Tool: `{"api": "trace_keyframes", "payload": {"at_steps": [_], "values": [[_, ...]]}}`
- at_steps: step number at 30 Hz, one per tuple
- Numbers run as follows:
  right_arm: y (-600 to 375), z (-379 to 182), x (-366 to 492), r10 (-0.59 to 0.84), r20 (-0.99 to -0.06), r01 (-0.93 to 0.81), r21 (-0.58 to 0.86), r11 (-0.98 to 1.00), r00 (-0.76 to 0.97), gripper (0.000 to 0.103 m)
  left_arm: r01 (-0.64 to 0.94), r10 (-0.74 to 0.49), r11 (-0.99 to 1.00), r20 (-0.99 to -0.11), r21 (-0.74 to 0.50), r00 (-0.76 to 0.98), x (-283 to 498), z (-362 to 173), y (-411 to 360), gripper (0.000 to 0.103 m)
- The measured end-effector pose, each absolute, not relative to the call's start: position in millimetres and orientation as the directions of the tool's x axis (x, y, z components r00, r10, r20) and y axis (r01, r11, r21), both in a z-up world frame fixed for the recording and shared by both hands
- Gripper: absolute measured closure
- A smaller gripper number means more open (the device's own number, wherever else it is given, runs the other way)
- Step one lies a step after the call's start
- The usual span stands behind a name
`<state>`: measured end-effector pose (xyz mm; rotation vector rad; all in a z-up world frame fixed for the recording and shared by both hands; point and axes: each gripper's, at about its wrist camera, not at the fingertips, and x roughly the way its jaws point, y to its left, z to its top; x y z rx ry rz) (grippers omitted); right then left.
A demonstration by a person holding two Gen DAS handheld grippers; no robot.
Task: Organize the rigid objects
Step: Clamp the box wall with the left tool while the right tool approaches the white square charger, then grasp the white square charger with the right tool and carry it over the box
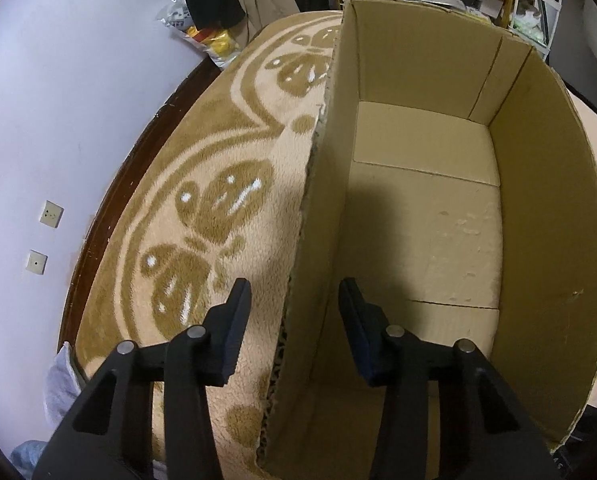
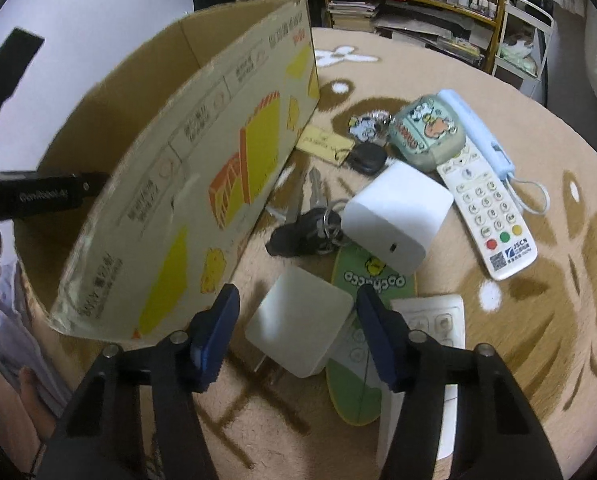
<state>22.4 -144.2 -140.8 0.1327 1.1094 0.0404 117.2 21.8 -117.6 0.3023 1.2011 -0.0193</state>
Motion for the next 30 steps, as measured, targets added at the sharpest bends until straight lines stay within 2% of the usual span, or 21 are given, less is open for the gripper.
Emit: {"api": "trace_keyframes", "payload": {"at_steps": [10, 14, 17, 20, 24, 30], "values": [[-142, -151, 26, 0.113, -0.895, 0.022, 0.136, 0.99, 0.432, 0.04, 0.175, 0.143, 0.961, -0.926, 0.214, 0.349, 118, -122, 22, 0.061], [-138, -153, 27, 0.093, -0.9, 0.019, 0.111, 0.994, 0.426, 0.04, 0.18, 0.148, 0.958, -0.925, 0.221, 0.351, 117, -122, 22, 0.075], [-136, -154, 27, 0.081, -0.904, 0.027, 0.102, 0.994, 0.421, 0.04, 0.182, 0.154, 0.957, -0.925, 0.228, 0.347, 116, -123, 22, 0.08], [-131, -156, 30, 0.051, -0.906, 0.022, 0.066, 0.998, 0.421, 0.04, 0.185, 0.155, 0.955, -0.924, 0.231, 0.351, 115, -123, 21, 0.081], [-126, -152, 29, 0.016, -0.896, 0.002, 0.019, 1.0, 0.444, 0.046, 0.186, 0.167, 0.951, -0.919, 0.245, 0.357, 114, -124, 19, 0.081], [-135, -133, 23, -0.017, -0.864, 0.054, 0.011, 0.999, 0.502, 0.048, 0.191, 0.175, 0.948, -0.918, 0.255, 0.357, 112, -124, 18, 0.081]]}}
